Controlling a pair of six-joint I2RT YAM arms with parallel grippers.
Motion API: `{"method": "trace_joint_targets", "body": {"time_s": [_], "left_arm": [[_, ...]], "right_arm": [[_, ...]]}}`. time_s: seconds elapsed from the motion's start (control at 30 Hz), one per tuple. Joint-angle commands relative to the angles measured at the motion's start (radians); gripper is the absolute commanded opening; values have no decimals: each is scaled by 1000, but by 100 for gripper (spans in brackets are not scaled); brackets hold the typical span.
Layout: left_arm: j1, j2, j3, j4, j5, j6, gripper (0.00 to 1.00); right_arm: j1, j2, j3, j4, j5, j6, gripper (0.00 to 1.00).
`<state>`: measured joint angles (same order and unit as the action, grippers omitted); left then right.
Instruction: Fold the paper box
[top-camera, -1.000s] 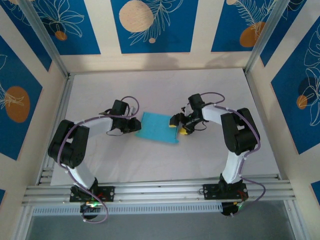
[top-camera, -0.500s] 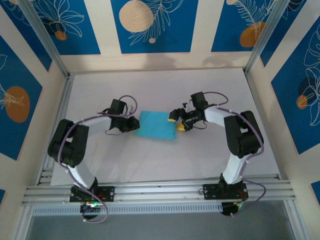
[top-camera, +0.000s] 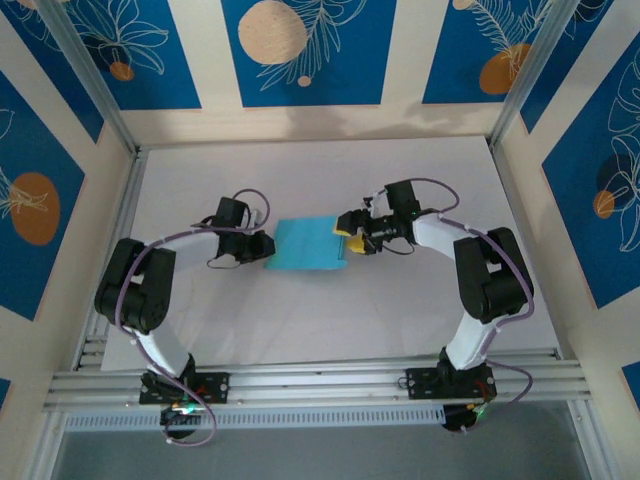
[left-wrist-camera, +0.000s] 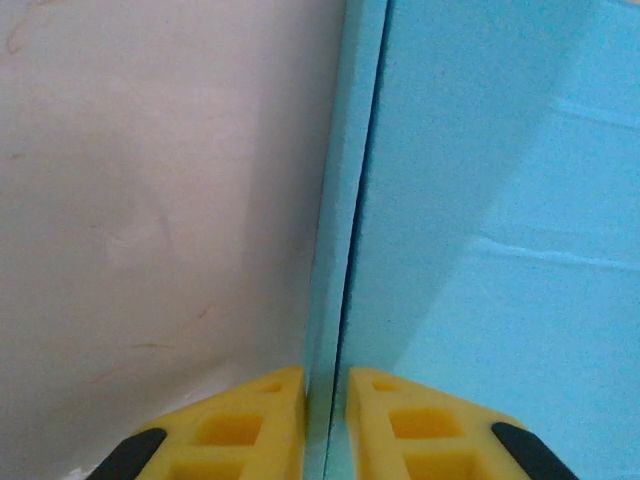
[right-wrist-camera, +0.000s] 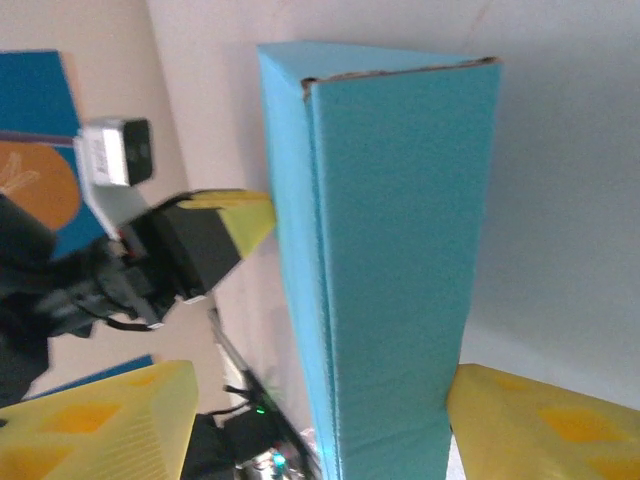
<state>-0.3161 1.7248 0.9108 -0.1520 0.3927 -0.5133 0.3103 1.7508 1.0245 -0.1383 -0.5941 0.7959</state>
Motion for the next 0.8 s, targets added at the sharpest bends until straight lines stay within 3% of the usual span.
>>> {"method": "trace_joint_targets", "body": {"time_s": [0.0, 0.17, 0.37, 0.77], "left_arm": [[-6, 79, -43, -105, -69, 29, 18], [-6, 81, -44, -103, -68, 26, 18], [-6, 82, -41, -108, -70, 32, 18], [-5, 87, -34, -115, -68, 39, 18]], "right_arm": [[78, 24, 60, -136, 23, -109, 67], [84, 24, 46, -66, 36, -52, 63], [81, -1, -7, 203, -109, 87, 61], [115, -40, 30, 237, -123, 29, 66]]}}
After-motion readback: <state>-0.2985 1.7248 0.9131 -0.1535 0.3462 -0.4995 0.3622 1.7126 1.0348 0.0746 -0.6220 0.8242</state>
